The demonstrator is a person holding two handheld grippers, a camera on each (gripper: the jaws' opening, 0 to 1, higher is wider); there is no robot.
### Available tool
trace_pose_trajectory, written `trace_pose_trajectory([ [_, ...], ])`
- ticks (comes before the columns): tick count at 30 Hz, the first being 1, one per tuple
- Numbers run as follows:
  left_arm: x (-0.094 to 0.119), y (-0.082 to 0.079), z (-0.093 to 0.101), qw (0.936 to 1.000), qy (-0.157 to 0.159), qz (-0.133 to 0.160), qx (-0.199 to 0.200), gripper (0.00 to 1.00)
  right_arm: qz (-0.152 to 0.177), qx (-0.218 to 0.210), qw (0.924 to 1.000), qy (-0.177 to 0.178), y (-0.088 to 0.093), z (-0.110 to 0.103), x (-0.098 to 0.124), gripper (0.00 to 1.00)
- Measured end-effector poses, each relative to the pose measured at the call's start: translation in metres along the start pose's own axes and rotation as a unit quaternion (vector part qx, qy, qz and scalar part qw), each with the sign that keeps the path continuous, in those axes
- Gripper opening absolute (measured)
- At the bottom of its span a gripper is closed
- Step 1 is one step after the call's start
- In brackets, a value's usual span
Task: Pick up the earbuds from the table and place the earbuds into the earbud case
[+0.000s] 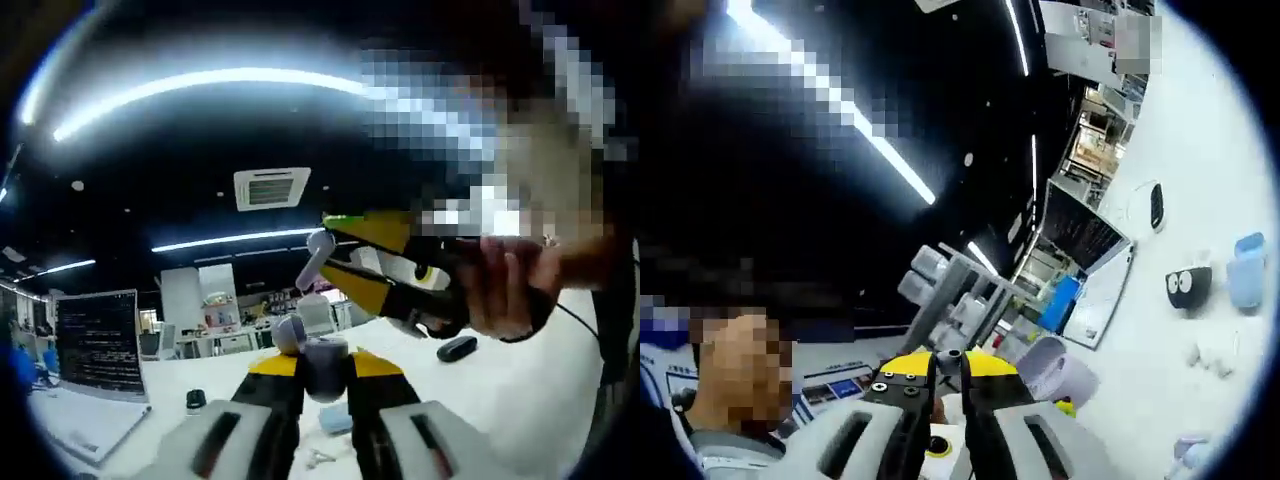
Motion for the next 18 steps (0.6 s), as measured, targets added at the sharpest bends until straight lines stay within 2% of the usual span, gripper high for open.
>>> trace_pose_trajectory([
  [3, 0.003, -0.005, 0.001, 1.0000, 0.000, 0.009, 0.001, 0.19, 0.016, -0.006, 0.9998, -0.011, 0.002, -0.009, -0.003, 0.10],
  [9, 0.008, -0.007, 0.000, 0.9999, 0.001, 0.010, 0.007, 0.19, 0.027, -0.002, 0.9996, -0.001, 0.003, -0.009, 0.004, 0.10],
  [11, 0.010, -0.006, 0.001, 0.9994, 0.018, -0.001, 0.028, 0.19, 0.024, -0.004, 0.9997, 0.005, 0.004, -0.007, 0.012, 0.10],
  [13, 0.013, -0.006, 0.008, 0.9982, 0.051, -0.009, 0.029, 0.19, 0.010, -0.008, 0.9999, 0.008, 0.008, -0.006, 0.019, 0.10],
  [16, 0.017, -0.006, 0.020, 0.9931, 0.108, -0.024, 0.040, 0.19, -0.032, -0.014, 0.9990, 0.028, 0.013, -0.001, 0.032, 0.10],
  [18, 0.018, -0.005, 0.025, 0.9897, 0.131, -0.030, 0.050, 0.19, -0.060, -0.004, 0.9974, 0.039, 0.013, -0.002, 0.037, 0.10],
])
Point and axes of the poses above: the point that each gripper's makers call its tool centre point, and the gripper's own axes: x roughly backward along the fingers, z roughly to its right, y roughly out of its underside, the point moved 2 cm from there along x, roughly backward along the fingers, and after that the axes turned 11 degrees about -y, right-handed, at the moved point
